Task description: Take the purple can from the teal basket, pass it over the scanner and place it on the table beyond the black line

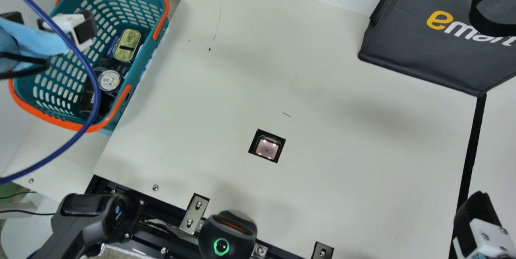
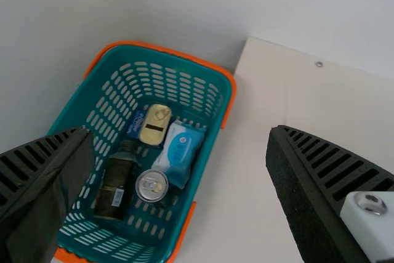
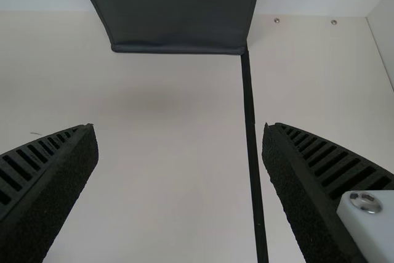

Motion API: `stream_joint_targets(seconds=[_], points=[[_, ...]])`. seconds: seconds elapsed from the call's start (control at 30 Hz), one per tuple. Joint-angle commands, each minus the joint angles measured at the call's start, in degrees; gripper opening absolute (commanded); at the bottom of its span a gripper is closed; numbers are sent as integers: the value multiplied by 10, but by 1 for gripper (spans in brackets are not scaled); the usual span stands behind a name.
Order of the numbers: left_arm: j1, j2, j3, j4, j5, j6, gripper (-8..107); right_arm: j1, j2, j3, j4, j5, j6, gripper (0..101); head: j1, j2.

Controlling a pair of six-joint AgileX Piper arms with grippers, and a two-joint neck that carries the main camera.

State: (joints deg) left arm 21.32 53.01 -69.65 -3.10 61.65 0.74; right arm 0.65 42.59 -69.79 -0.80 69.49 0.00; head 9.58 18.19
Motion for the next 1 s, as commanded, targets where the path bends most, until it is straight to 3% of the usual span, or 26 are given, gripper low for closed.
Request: stream_joint_targets(seconds=[0.0, 0.23, 0.43, 0.97], points=[[62, 13, -2, -21, -5, 29, 90, 0, 0, 0, 0, 0, 0, 95, -17, 2], [155, 77, -17, -77, 6, 119, 90, 0, 0, 0, 0, 0, 0, 95, -17, 2], [192, 137, -39, -93, 17, 186, 90, 0, 0, 0, 0, 0, 0, 95, -17, 2], [154, 282, -76, -61, -2, 256, 90, 0, 0, 0, 0, 0, 0, 95, -17, 2]])
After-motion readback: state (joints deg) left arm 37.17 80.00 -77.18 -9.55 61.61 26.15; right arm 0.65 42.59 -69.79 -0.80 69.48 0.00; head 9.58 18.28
